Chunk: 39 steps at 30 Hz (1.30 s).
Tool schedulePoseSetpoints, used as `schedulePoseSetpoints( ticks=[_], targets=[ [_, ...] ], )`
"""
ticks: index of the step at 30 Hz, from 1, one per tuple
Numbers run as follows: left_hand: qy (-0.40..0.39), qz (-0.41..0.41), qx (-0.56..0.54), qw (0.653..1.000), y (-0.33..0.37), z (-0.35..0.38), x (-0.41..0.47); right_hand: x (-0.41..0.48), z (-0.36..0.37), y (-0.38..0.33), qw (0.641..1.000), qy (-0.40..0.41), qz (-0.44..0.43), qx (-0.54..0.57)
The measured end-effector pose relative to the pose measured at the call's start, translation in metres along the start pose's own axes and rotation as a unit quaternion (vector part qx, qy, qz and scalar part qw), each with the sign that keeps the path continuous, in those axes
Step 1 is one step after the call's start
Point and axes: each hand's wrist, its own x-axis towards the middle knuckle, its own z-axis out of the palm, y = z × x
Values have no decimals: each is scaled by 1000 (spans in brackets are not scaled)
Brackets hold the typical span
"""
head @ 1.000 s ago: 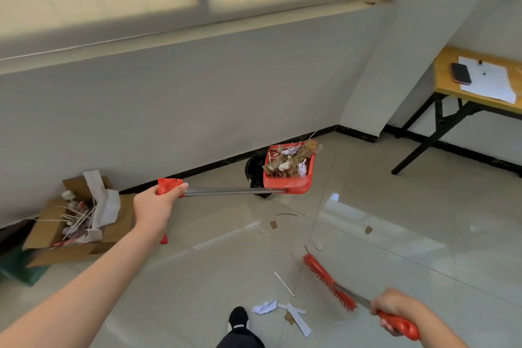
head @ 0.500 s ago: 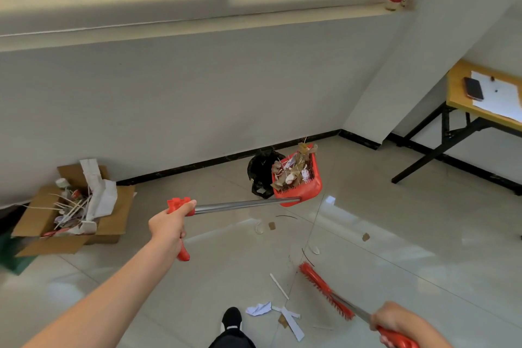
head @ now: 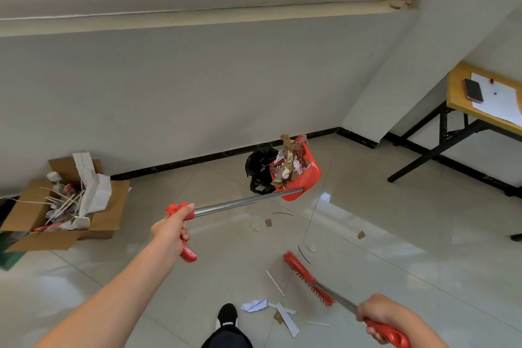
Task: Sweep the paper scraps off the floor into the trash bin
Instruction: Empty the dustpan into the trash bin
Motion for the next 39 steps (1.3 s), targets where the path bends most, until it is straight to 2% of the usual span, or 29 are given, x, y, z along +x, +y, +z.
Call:
schedulePoseSetpoints(
  ticks=[21, 29, 39],
  targets=[
    [-22, -96, -107, 989, -50, -29, 48, 4, -5, -4, 1000, -1, 10, -6],
    [-8, -54, -58, 997, -48, -26, 40, 6, -2, -2, 1000, 8, 3, -1],
    [-14, -72, -105, 992, -71, -28, 41, 5, -2, 3, 1000, -4, -4, -5]
  ],
)
